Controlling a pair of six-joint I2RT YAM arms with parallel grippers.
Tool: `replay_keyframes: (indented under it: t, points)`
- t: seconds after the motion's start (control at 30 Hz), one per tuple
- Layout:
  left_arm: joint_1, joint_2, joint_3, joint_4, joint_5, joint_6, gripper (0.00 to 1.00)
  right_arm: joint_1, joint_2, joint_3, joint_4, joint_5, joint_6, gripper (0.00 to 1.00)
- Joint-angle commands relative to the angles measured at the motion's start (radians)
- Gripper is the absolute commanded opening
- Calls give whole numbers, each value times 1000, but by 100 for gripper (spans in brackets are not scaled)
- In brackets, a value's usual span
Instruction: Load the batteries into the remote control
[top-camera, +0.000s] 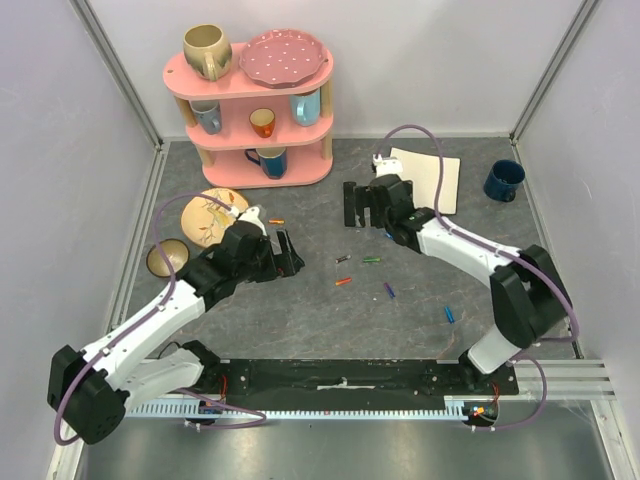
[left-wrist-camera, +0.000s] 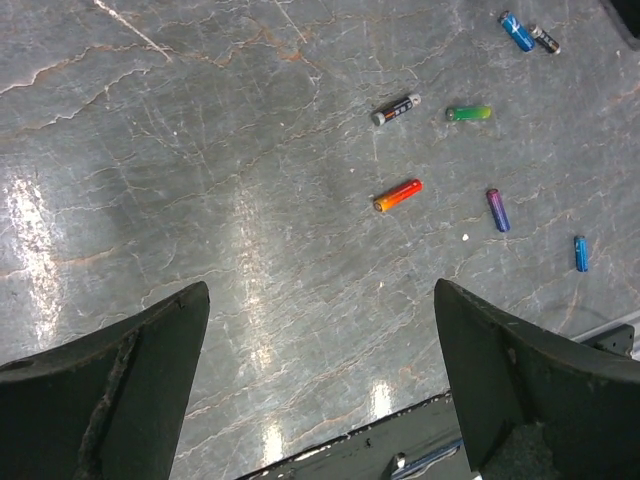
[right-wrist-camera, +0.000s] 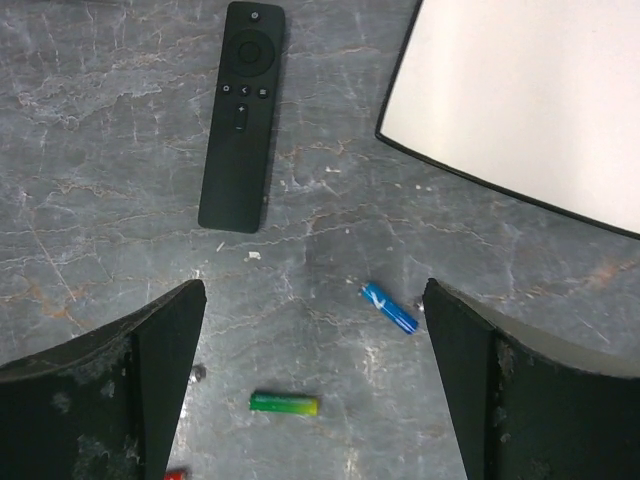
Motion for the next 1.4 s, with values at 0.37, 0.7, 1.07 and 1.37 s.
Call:
replay_keyframes:
  t: [0.37, 0.7, 1.07, 1.37]
  points:
    - [-2, -250, -81, 28, 150, 92, 97, 10, 373, 403, -114, -42, 19, 98]
    - [-2, -299, -111, 6, 141, 89, 99, 10, 564, 556, -186, -31, 21, 98]
    - [-2, -308, -120, 17, 131, 87, 98, 1, 659, 616, -205, -50, 59, 90]
    - [-2, -319, -122, 14, 127, 83, 97, -5, 661, 578, -198, -74, 91, 78]
